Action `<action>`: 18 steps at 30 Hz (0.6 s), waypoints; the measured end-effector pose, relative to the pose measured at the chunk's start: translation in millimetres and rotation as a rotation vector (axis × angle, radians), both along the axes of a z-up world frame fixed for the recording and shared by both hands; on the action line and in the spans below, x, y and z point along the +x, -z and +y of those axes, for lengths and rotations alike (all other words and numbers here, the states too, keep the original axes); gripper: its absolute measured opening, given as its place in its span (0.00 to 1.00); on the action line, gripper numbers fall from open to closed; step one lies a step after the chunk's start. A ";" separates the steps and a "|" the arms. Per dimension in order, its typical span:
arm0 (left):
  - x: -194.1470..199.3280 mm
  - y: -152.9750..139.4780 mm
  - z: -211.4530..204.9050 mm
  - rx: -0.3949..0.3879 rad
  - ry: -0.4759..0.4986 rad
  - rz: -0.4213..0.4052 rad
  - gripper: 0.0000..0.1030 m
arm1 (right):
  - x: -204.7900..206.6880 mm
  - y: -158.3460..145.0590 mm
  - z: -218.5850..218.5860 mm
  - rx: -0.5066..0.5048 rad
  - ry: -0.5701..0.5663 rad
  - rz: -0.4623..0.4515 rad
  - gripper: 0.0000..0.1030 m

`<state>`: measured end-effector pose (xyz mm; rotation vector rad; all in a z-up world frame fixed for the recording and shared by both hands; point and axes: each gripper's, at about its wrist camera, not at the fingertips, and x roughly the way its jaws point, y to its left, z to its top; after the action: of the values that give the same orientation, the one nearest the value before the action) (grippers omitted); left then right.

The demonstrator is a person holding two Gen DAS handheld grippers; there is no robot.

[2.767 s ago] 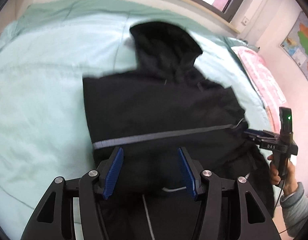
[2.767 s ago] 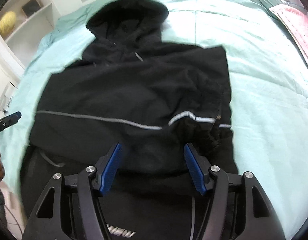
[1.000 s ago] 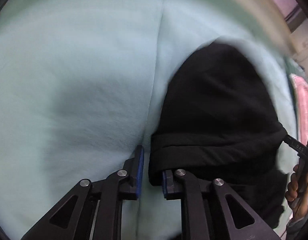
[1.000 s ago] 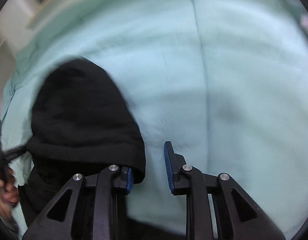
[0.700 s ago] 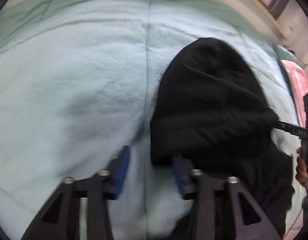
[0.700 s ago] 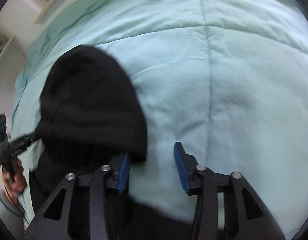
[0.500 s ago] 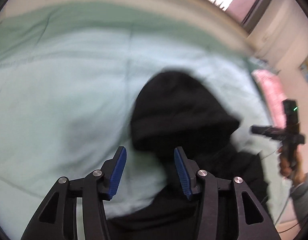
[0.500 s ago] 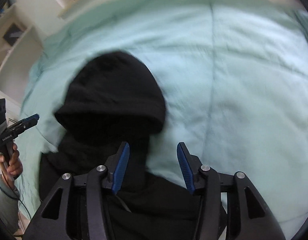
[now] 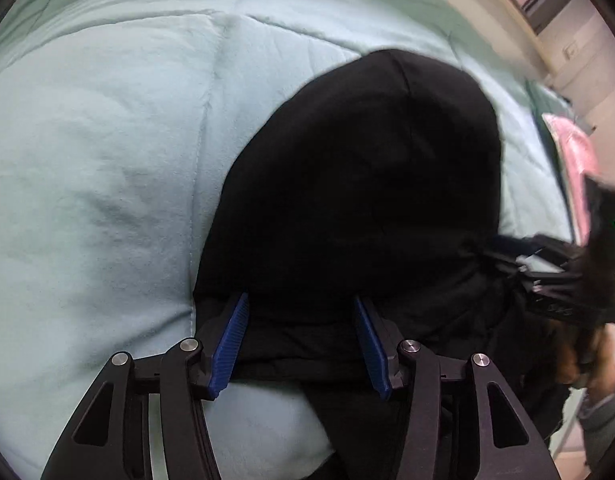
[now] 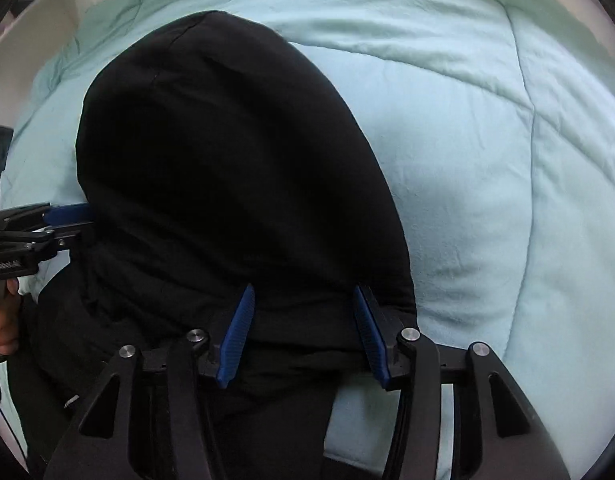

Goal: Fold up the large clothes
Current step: 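Fold the hood down onto the jacket body with both tools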

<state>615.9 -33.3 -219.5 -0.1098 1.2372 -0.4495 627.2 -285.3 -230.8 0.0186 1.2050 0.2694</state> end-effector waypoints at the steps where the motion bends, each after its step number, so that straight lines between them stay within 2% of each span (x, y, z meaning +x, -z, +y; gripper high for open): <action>1: 1.7 -2.0 -0.7 -0.004 -0.007 -0.006 0.54 | 2.2 -4.5 -1.1 0.005 0.001 0.008 0.51; 3: 3.1 -4.3 -3.2 0.005 -0.011 -0.019 0.54 | 5.3 -25.0 -1.3 0.025 0.005 -0.007 0.51; 6: 0.0 -11.0 -8.0 0.022 -0.013 -0.059 0.54 | 14.1 -79.1 6.6 0.121 -0.033 -0.152 0.51; 8: -2.1 -12.6 -9.9 0.030 -0.017 -0.071 0.54 | 31.5 -102.9 21.5 0.134 -0.064 -0.213 0.51; 10: -4.2 -14.0 -11.2 0.030 -0.020 -0.076 0.54 | 59.5 -108.4 46.2 0.102 -0.107 -0.243 0.51; 13: -4.2 -14.7 -11.0 0.018 -0.016 -0.075 0.54 | 91.7 -84.4 73.3 0.072 -0.139 -0.193 0.51; 16: -5.7 -12.7 0.9 -0.004 -0.015 -0.068 0.54 | 107.5 -28.5 88.9 -0.077 -0.136 -0.099 0.51; 17: -5.1 -12.0 2.8 -0.011 -0.015 -0.070 0.54 | 110.2 -10.5 90.0 -0.105 -0.132 -0.070 0.51; 18: -4.9 -10.6 3.1 -0.012 -0.016 -0.068 0.54 | 110.0 -0.7 86.7 -0.091 -0.122 -0.071 0.51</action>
<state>611.0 -30.1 -208.9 -0.1140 1.1657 -0.4437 737.2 -198.5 -230.1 -0.1433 1.1486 0.3192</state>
